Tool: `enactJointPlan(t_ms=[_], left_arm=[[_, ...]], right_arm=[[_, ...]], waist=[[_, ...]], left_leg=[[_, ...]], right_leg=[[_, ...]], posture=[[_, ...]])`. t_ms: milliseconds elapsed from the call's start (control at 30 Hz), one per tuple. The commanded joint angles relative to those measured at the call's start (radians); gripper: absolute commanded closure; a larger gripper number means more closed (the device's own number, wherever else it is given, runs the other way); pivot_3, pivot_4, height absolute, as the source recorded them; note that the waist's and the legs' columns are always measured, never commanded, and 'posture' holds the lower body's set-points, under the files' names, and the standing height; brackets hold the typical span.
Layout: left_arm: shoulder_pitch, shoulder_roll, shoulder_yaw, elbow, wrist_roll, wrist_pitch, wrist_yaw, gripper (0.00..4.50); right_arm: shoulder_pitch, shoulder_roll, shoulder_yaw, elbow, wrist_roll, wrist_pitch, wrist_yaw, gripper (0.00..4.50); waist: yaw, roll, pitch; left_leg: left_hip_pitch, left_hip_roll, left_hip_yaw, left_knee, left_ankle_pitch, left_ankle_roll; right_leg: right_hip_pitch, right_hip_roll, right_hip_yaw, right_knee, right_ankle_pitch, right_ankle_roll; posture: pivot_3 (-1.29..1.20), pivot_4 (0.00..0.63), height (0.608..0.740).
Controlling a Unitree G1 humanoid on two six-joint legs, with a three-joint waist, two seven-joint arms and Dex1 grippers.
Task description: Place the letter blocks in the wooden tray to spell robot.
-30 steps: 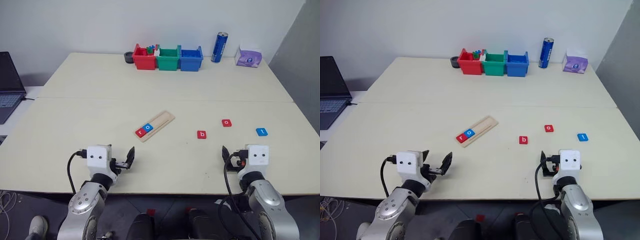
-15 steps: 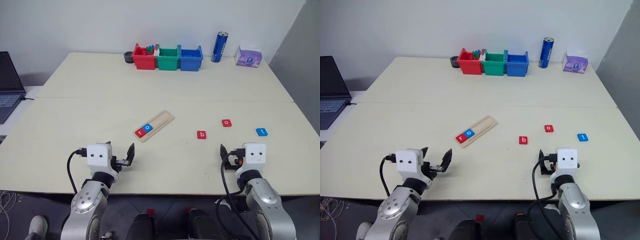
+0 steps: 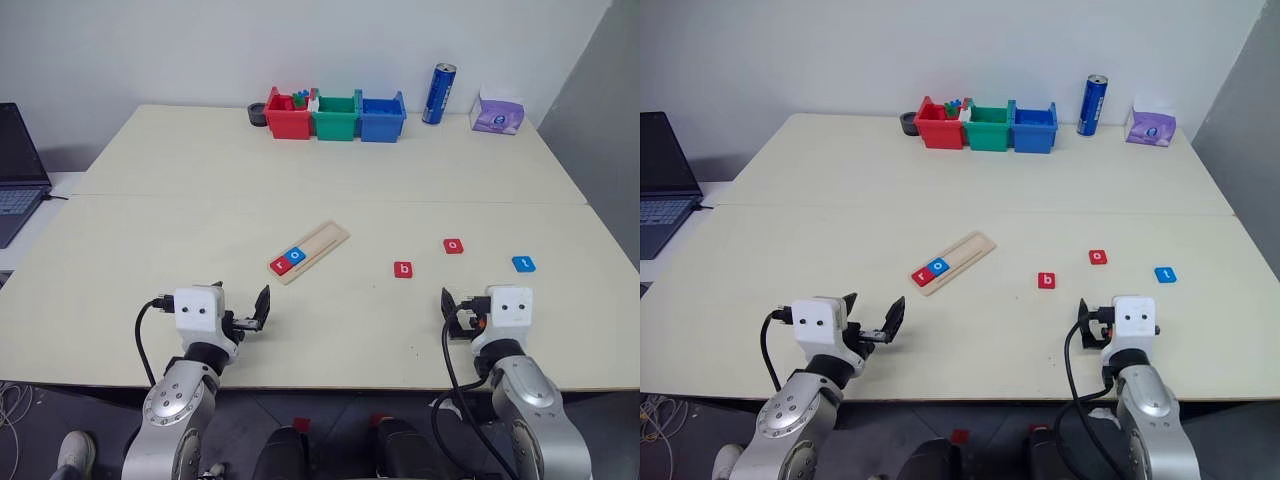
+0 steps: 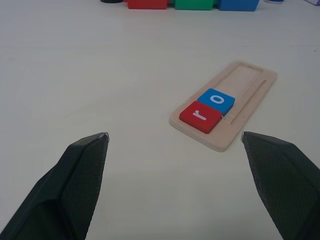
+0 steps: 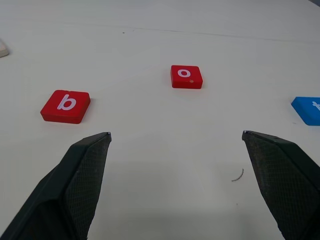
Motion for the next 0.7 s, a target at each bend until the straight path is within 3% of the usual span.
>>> enactJointPlan(t_ms=[33, 167, 367, 700], left_arm=[[-0.051, 0.041, 0.029, 0.009, -0.042, 0.009, -0.05, 0.0], [-0.148, 0.131, 0.067, 0.089, -0.096, 0.022, -0.144, 0.0], [-0.294, 0.245, 0.066, 0.249, -0.165, 0.046, -0.307, 0.0], [-0.473, 0.354, -0.048, 0.544, -0.124, -0.053, -0.568, 0.0]], right_arm=[[-0.03, -0.046, 0.007, -0.067, 0.044, 0.003, 0.086, 0.03], [-0.098, -0.167, -0.038, -0.101, 0.243, 0.085, 0.306, 0.03], [-0.327, -0.399, -0.098, -0.008, 0.5, 0.203, 0.604, 0.03], [-0.495, -0.462, -0.022, 0.092, 0.567, 0.236, 0.718, 0.03]], waist=[[0.0, 0.0, 0.0], [0.0, 0.0, 0.0], [0.0, -0.001, 0.001], [0.0, -0.002, 0.002]], left_leg=[[0.0, 0.0, 0.0, 0.0, 0.0, 0.0], [0.0, -0.001, 0.0, 0.0, 0.0, 0.0], [0.0, -0.001, 0.0, 0.0, 0.0, 0.0], [-0.001, 0.0, -0.001, -0.002, 0.0, 0.0]], right_leg=[[0.0, 0.0, 0.0, 0.0, 0.0, 0.0], [0.0, 0.002, -0.001, 0.0, 0.0, 0.0], [0.0, 0.002, -0.003, 0.0, 0.0, 0.0], [-0.001, 0.003, -0.003, -0.002, 0.0, -0.002]], posture=[[0.0, 0.15, 0.74], [0.0, 0.15, 0.74], [0.0, 0.15, 0.74], [0.0, 0.15, 0.74]])
